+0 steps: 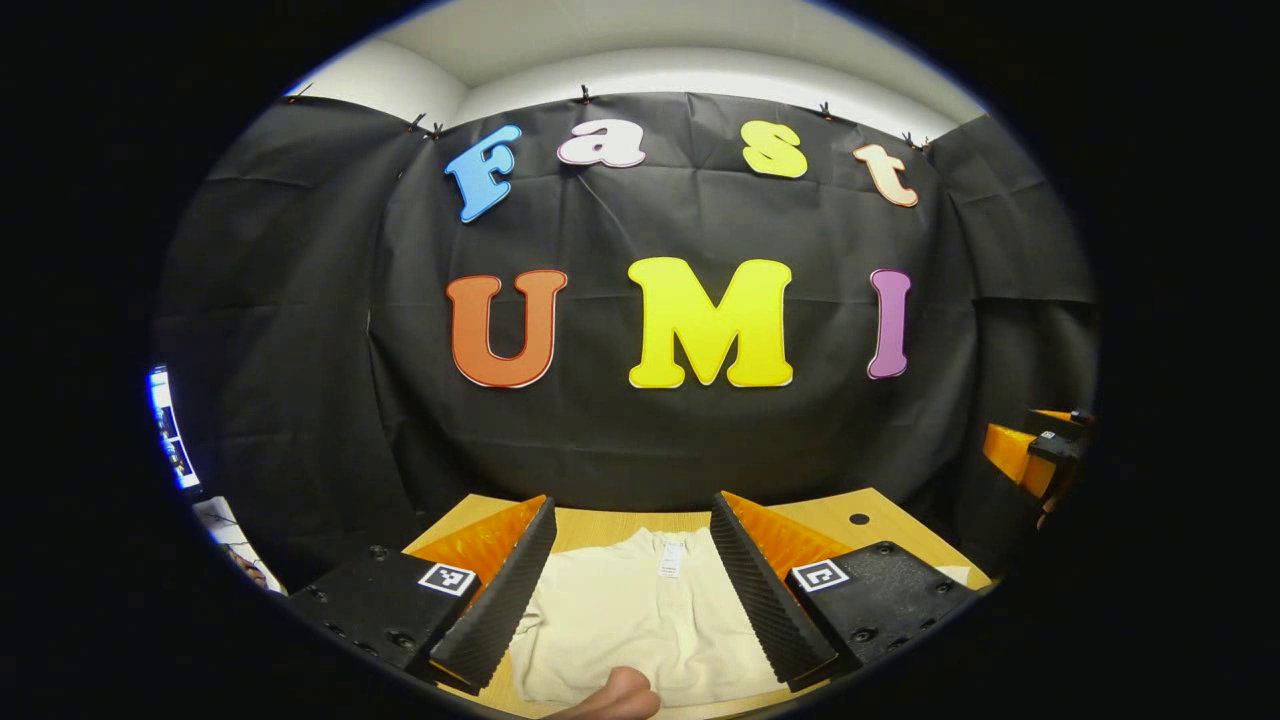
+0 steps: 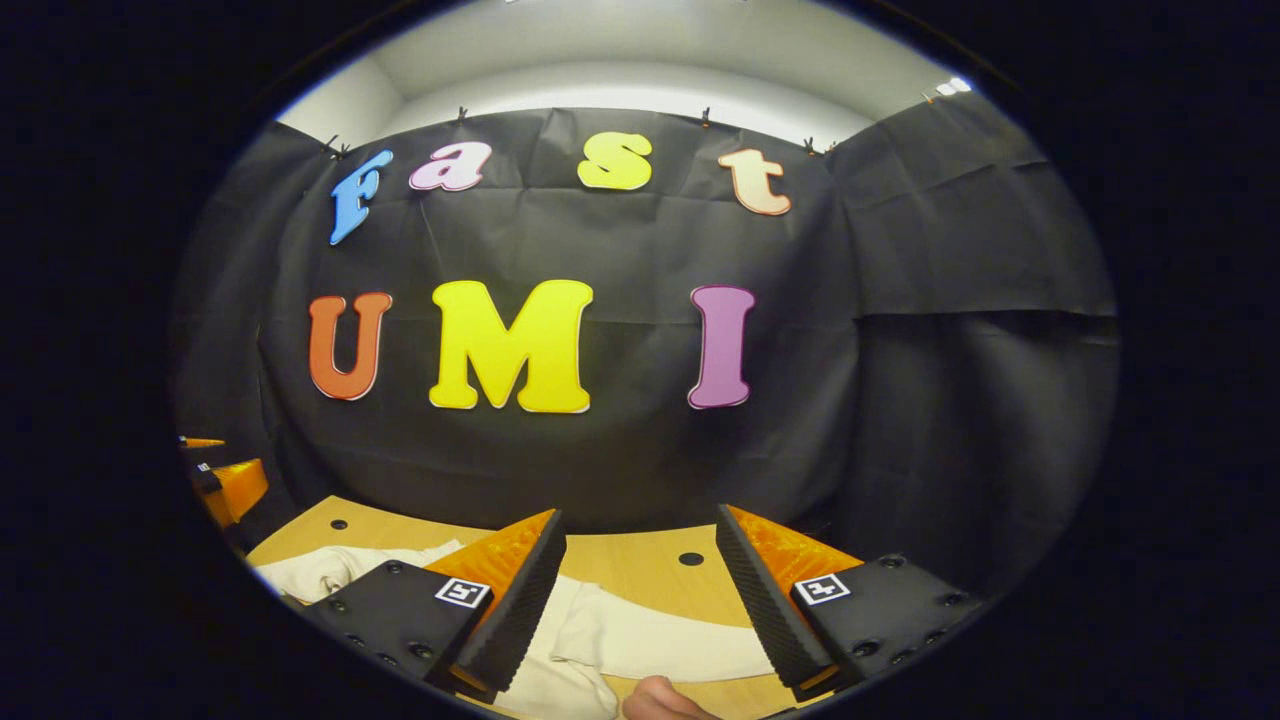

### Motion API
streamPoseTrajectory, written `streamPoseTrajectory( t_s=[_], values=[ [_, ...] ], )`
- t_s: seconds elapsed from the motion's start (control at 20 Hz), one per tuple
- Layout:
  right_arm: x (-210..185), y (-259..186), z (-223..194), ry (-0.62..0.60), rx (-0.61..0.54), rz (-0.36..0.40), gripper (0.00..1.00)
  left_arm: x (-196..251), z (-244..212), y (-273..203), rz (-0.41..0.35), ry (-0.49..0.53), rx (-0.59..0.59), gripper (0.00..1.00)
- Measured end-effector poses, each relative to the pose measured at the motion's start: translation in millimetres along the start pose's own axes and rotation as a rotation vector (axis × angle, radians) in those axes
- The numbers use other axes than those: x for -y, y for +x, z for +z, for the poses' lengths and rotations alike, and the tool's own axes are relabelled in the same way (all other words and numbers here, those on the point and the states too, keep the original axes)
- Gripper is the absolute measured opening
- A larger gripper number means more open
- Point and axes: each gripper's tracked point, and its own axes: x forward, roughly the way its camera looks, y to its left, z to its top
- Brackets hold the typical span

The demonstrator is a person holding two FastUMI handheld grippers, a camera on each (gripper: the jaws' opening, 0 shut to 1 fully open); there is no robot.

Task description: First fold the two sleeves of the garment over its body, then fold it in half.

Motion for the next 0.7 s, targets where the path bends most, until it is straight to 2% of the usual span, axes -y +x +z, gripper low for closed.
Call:
streamPoseTrajectory(
  t_s=[0.3, 0.7],
  values=[
    [83, 38, -60, -0.026, -0.126, -0.095, 0.94, 31, -3, -13, 0.025, 0.014, -0.014, 0.98],
    [166, 78, -231, -0.039, -0.523, -0.182, 0.94, 62, -13, -26, 0.097, 0.053, -0.045, 0.98]
  ],
)
